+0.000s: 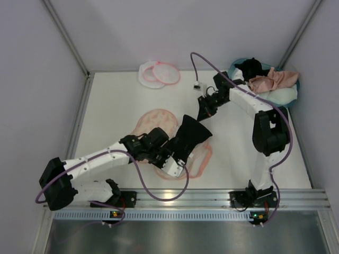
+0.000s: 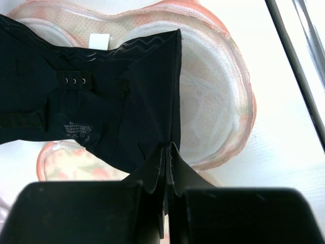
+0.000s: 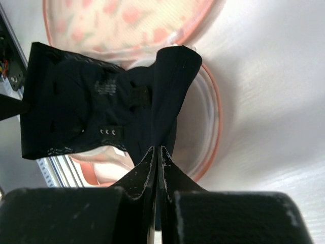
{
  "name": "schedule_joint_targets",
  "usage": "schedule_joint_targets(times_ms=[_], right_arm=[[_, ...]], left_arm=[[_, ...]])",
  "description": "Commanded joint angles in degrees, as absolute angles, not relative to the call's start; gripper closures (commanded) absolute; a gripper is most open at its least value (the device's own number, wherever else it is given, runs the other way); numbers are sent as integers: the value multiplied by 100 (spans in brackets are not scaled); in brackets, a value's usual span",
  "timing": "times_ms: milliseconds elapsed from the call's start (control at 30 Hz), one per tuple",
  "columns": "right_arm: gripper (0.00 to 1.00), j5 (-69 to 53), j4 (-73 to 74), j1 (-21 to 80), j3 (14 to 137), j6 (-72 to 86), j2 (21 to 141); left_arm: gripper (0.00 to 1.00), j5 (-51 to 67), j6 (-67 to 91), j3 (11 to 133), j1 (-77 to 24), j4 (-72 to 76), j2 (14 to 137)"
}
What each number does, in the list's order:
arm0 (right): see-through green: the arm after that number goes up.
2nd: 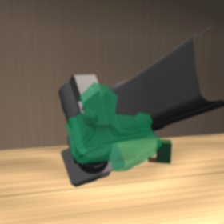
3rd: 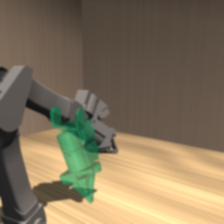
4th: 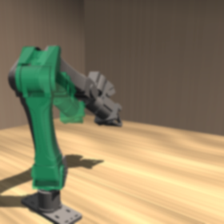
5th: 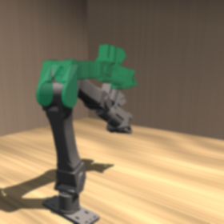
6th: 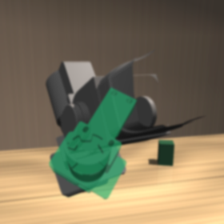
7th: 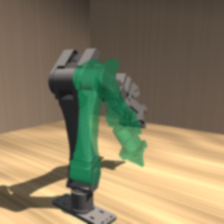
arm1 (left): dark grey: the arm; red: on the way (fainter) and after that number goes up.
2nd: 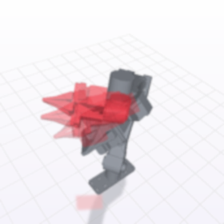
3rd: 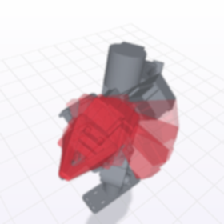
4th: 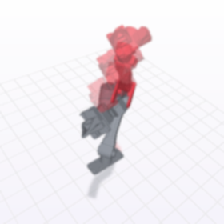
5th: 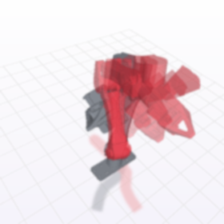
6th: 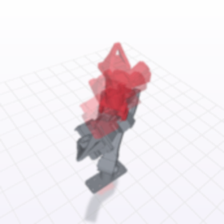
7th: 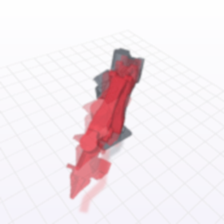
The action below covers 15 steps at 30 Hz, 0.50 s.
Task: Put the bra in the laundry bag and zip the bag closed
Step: Adjust the bra at the center of the board.
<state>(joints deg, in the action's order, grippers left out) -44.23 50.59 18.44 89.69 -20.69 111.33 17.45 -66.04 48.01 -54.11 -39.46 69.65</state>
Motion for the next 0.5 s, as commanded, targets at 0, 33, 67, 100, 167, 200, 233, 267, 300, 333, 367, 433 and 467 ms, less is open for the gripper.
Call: schedule_joint_targets(times_ms=[0, 33, 67, 100, 167, 200, 233, 267, 300, 333, 367, 433, 467], right_arm=[[100, -4553, 5062, 2100, 9264, -1995, 10732], [100, -4553, 5071, 2135, 9264, -1986, 10723], [100, -4553, 5089, 2162, 9255, -1978, 10714], [100, -4553, 5089, 2223, 9255, -1969, 10705], [100, -4535, 5071, 2285, 9237, -1960, 10714], [100, -4526, 5054, 2329, 9237, -1960, 10723], [100, -4518, 5054, 2355, 9237, -1934, 10723], [100, -4518, 5045, 2373, 9237, -1925, 10731], [100, -4518, 5045, 2390, 9246, -1925, 10723], [100, -4526, 5036, 2417, 9255, -1899, 10723], [100, -4526, 5027, 2426, 9272, -1890, 10731], [100, -4535, 5036, 2443, 9299, -1855, 10740], [100, -4535, 5027, 2452, 9308, -1837, 10740]], left_arm=[[100, 2004, -6451, 5097, -5440, -4262, 6741], [100, 2021, -6373, 5124, -5440, -4341, 6733], [100, 2039, -6337, 5159, -5440, -4350, 6715], [100, 2074, -6320, 5168, -5440, -4359, 6663], [100, 2057, -6293, 5177, -5458, -4377, 6627], [100, 2048, -6284, 5168, -5467, -4403, 6601], [100, 2013, -6302, 5168, -5484, -4421, 6592], [100, 2004, -6310, 5168, -5493, -4456, 6592], [100, 2004, -6311, 5177, -5493, -4517, 6583], [100, 2013, -6319, 5168, -5493, -4552, 6566], [100, 2030, -6319, 5159, -5493, -4570, 6548], [100, 2056, -6346, 5116, -5502, -4623, 6469], [100, 2048, -6372, 5098, -5502, -4632, 6451]])
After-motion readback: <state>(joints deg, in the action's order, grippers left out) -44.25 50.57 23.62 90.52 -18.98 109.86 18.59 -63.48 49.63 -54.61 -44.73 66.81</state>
